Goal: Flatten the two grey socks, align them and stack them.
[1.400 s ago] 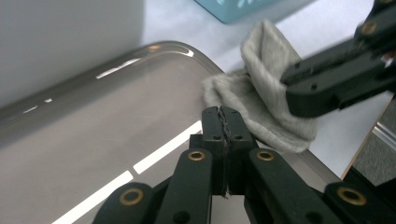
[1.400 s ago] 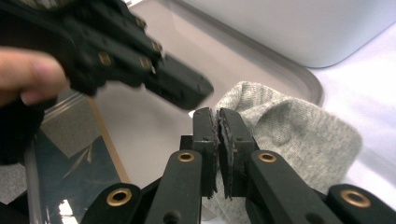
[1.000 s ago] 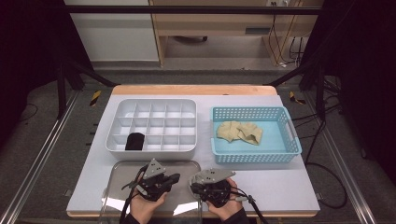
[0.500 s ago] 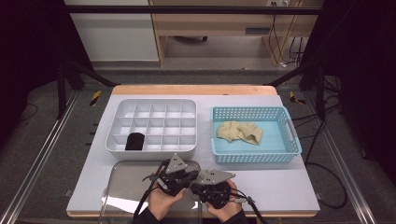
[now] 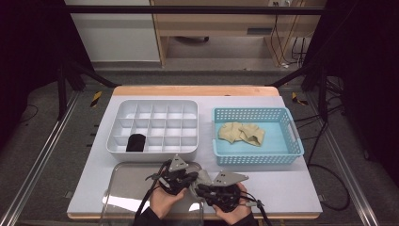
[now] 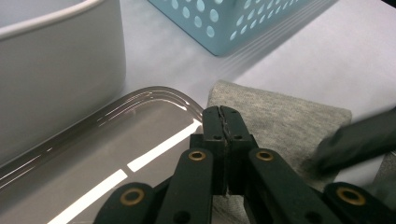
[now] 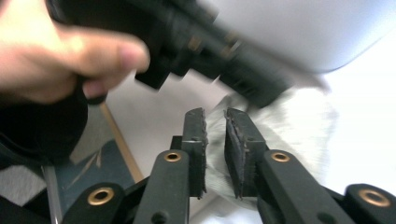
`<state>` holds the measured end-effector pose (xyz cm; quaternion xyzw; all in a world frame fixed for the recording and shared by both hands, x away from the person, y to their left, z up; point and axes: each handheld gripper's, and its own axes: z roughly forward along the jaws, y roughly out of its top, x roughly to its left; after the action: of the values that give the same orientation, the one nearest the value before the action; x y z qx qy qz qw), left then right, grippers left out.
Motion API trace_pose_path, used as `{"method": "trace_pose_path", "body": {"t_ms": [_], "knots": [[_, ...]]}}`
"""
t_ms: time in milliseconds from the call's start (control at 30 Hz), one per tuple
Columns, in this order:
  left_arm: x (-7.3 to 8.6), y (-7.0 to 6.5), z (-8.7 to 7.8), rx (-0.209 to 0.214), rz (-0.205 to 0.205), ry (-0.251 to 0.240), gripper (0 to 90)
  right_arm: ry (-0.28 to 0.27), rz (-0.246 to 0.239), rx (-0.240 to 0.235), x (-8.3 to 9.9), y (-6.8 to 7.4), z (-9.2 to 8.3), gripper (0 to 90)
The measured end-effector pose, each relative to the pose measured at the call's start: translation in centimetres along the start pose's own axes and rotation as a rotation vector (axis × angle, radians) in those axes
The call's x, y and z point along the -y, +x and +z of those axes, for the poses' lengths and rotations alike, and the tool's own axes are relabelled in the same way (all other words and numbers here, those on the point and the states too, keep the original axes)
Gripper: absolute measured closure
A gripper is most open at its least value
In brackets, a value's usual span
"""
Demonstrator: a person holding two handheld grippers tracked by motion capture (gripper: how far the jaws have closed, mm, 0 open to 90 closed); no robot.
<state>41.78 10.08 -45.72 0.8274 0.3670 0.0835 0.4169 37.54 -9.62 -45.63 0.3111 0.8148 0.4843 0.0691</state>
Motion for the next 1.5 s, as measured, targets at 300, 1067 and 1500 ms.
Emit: {"method": "trace_pose_path", "body": {"t_ms": [300, 1067, 1500], "knots": [[0.4, -0.4, 0.0, 0.022, 0.016, -0.017, 89.0, 0.059, 0.032, 0.090, 1.3, -2.2, -0.1, 90.0], [1.0, -0.7, 0.2, 0.004, 0.033, -0.014, 88.8, 0.065, 0.140, 0.088, 3.1, -4.3, -0.1, 71.5], [0.7, -1.2, -0.7, 0.037, 0.003, -0.048, 85.8, 0.030, 0.139, 0.094, 2.4, -3.9, -1.1, 84.0]]}}
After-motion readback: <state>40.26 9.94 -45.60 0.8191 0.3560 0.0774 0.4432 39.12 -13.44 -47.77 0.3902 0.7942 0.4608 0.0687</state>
